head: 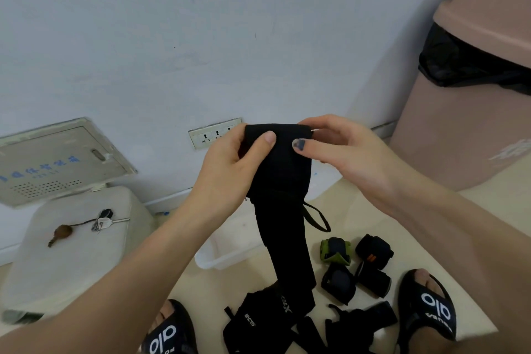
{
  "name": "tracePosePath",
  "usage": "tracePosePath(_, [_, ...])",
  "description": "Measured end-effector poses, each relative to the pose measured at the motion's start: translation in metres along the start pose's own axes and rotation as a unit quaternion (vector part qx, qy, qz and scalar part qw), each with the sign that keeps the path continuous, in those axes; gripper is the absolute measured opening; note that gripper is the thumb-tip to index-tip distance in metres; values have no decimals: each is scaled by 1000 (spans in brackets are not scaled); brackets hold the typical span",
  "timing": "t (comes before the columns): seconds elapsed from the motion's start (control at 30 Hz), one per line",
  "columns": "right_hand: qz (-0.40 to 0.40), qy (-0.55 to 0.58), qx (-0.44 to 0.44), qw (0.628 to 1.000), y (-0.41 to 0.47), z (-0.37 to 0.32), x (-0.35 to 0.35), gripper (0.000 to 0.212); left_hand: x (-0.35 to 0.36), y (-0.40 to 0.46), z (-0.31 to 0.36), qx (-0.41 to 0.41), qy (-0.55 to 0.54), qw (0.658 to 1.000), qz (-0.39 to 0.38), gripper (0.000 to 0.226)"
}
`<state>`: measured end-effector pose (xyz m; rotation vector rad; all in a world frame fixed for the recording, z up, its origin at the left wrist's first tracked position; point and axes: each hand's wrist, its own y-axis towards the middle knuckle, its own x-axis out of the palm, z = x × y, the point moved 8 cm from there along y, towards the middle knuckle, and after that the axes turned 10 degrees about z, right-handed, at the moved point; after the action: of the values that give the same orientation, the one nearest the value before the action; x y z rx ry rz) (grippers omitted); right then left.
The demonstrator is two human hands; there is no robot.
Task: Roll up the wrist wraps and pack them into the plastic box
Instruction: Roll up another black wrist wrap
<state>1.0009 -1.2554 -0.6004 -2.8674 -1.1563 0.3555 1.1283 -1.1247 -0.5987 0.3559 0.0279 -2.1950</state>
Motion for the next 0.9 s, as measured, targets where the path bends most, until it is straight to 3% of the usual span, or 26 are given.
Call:
tracePosePath(0.23, [-6,72,-7,997,-4,3,13,18,4,-2,-4,-37,-29,999,9,25])
tracePosePath(0.4, [24,100,-14,995,-7,4,10,14,16,-11,-7,-88,-74,993,-34,18])
tracePosePath(0.77, [5,130,18,991,-9,6,21,22,14,-8,3,-3,-66,997,-39,13])
tracePosePath(0.9, [22,143,-2,989,-8,6,21,19,19,-10,-4,-65,-120,990,-46,17])
